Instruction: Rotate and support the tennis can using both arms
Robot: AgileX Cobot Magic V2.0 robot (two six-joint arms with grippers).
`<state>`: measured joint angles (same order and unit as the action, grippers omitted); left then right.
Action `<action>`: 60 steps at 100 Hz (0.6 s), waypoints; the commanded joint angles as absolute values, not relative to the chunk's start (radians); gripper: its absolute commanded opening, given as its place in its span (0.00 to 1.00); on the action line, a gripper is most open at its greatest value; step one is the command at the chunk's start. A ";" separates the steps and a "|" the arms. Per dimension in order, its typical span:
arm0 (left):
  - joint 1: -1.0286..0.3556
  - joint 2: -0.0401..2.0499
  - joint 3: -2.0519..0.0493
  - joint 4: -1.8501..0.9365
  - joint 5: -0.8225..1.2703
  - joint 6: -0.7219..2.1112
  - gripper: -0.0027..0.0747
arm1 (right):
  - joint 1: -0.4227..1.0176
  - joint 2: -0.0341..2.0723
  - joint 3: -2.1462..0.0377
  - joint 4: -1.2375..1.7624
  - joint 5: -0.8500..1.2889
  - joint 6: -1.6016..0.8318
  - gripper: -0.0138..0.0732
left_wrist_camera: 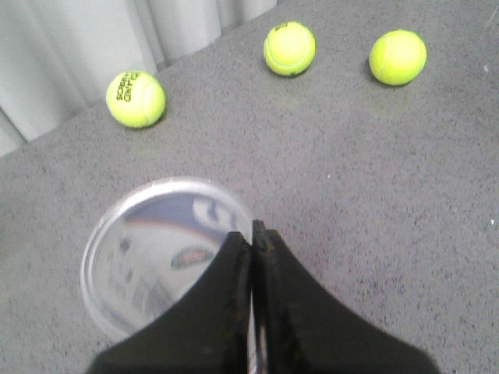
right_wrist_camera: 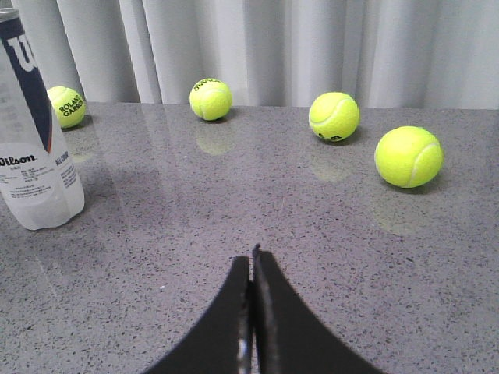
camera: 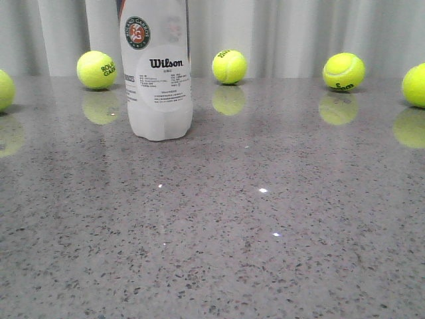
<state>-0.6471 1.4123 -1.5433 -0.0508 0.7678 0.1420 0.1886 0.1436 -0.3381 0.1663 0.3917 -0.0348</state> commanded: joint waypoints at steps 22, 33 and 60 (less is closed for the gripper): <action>-0.651 1.149 -1.181 -0.054 0.467 0.126 0.01 | 0.183 0.153 -0.365 0.161 0.312 -0.036 0.09; -0.651 1.056 -1.052 -0.054 0.438 0.126 0.01 | 0.183 0.153 -0.365 0.161 0.312 -0.036 0.09; -0.633 0.900 -0.829 -0.012 0.491 0.126 0.01 | 0.183 0.153 -0.365 0.161 0.312 -0.036 0.09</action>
<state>-0.6454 0.9464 -0.8444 -0.0389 0.5441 0.1339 0.1886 0.1436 -0.3381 0.1663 0.3917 -0.0348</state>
